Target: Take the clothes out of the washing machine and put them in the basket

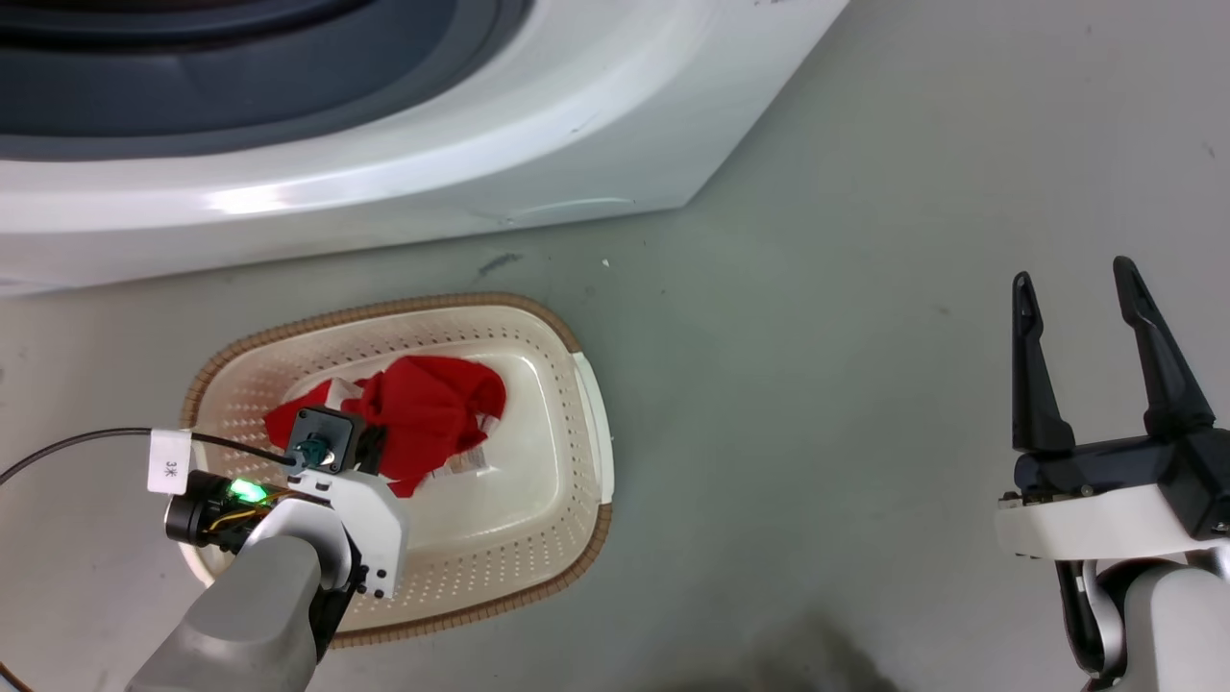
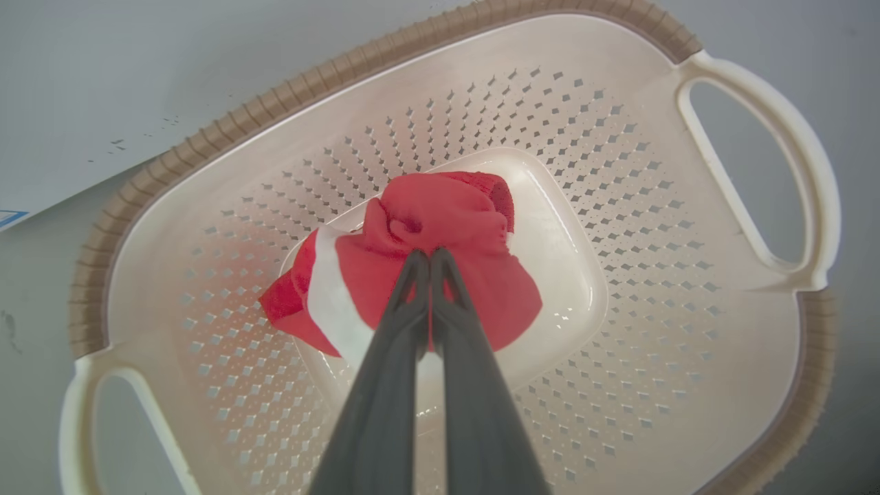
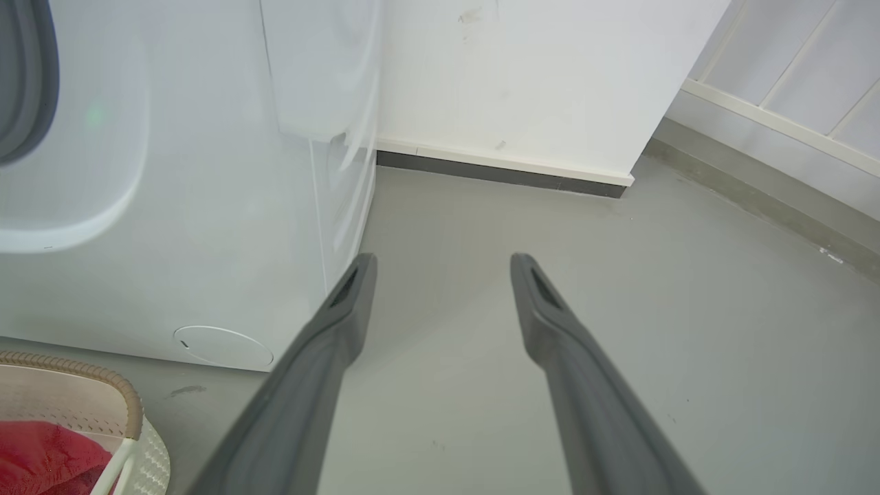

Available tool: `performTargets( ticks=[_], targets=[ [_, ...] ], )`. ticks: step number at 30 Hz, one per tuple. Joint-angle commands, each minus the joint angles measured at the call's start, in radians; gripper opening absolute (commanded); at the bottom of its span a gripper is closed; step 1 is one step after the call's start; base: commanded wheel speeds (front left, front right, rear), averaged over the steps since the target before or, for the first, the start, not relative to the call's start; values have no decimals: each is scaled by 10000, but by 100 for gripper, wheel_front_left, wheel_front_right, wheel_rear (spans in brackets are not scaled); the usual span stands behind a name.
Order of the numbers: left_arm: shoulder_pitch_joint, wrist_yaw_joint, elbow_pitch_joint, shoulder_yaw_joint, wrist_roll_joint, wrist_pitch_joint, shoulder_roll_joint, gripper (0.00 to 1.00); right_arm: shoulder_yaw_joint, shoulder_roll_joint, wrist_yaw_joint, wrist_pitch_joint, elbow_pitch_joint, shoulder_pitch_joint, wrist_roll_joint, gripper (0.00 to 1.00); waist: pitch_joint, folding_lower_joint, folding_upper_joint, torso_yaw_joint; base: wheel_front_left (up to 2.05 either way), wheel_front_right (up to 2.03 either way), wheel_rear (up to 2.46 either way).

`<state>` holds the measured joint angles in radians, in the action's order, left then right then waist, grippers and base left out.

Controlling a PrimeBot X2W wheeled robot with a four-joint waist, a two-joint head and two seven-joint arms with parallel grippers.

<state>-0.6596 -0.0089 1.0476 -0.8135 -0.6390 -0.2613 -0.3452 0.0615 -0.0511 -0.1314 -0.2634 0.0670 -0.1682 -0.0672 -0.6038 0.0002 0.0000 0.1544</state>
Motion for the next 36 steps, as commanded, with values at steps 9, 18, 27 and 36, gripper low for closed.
performTargets(
  ticks=[9, 18, 27, 36],
  targets=[
    [-362, -176, 853, 322, 351, -43, 375, 0, 108, 17, 14, -22, 153, -206, -51, 100, -678, -2, 0, 69, 0, 0, 0],
    [185, 137, 195, 1083, 838, -43, 494, 100, 167, 17, 14, -22, -75, -281, -135, 100, -32, -2, 0, -176, 0, 0, 0],
    [1463, 177, -1325, 2287, 1579, -45, 558, 100, 216, 15, 14, -21, -469, 64, -275, 100, 1518, -2, 0, -603, 0, 0, 0],
    [3207, 275, -3692, 3982, 2741, -45, 742, 100, 370, 15, 14, -22, -834, 548, -443, 100, 3134, -2, 0, -1089, 0, 0, 0]
  ],
)
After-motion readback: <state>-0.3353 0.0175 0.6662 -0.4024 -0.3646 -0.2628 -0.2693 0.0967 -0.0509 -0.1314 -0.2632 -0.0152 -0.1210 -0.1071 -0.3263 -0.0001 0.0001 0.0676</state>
